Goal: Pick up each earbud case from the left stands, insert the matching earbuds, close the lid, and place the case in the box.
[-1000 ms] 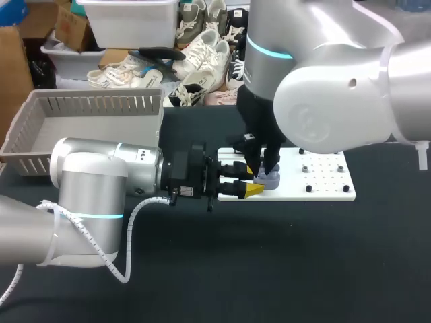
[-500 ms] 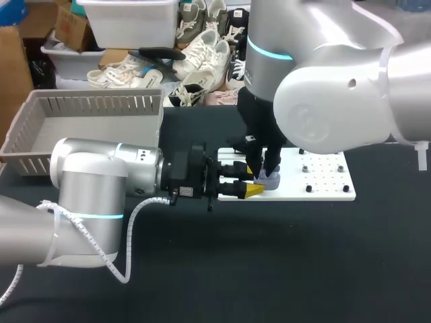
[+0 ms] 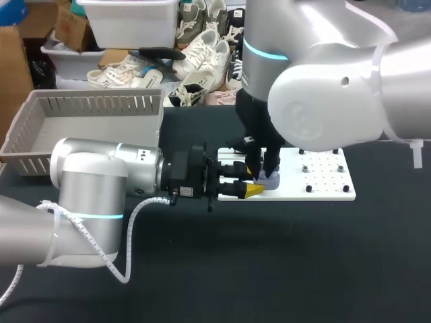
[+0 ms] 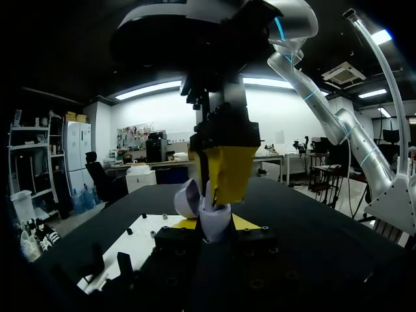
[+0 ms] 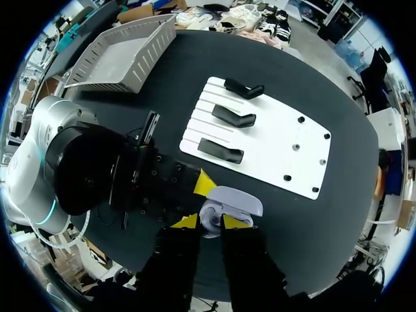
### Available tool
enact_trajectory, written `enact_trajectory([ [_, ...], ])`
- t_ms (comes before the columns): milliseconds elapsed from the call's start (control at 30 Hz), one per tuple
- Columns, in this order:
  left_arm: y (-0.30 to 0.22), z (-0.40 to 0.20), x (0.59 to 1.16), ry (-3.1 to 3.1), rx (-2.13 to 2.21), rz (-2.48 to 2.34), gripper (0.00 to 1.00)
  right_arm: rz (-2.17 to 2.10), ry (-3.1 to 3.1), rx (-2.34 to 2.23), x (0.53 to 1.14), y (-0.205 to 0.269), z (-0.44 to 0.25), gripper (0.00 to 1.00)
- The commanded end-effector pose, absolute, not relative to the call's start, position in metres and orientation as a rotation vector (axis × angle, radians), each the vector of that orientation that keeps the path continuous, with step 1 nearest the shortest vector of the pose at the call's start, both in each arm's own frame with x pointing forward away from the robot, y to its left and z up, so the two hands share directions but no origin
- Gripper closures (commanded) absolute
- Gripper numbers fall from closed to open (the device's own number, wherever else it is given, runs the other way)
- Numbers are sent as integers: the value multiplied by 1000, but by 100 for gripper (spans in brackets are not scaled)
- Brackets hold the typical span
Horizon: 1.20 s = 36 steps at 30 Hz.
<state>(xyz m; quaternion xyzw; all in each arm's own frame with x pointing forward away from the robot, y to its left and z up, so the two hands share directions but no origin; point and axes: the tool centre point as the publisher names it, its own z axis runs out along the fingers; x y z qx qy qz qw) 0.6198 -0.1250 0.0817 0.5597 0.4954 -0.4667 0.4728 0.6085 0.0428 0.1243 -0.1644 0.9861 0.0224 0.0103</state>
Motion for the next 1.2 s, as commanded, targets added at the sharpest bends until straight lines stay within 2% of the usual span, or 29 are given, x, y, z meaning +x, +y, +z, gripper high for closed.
enact_trajectory([
  [33,-125,82,619,1213,1366,-1137,100,66,3080,-512,609,44,125,66],
  [133,-125,82,619,1213,1366,-1137,100,63,3077,-511,609,43,126,61],
  [467,-125,82,619,1213,1366,-1137,100,56,3041,-517,604,45,141,60],
  [600,-125,82,619,1213,1366,-1137,100,53,3022,-490,606,42,147,56],
  [633,-125,82,619,1213,1366,-1137,100,50,3018,-477,607,40,149,53],
  [667,-125,82,619,1213,1366,-1137,100,47,3015,-461,608,38,150,41],
  [700,-125,82,619,1213,1366,-1137,100,41,3014,-448,610,35,150,9],
  [733,-125,82,619,1213,1366,-1137,100,35,3010,-433,612,33,151,0],
  [1200,-125,82,619,1213,1366,-1137,100,-5,2996,-218,652,-9,153,0],
])
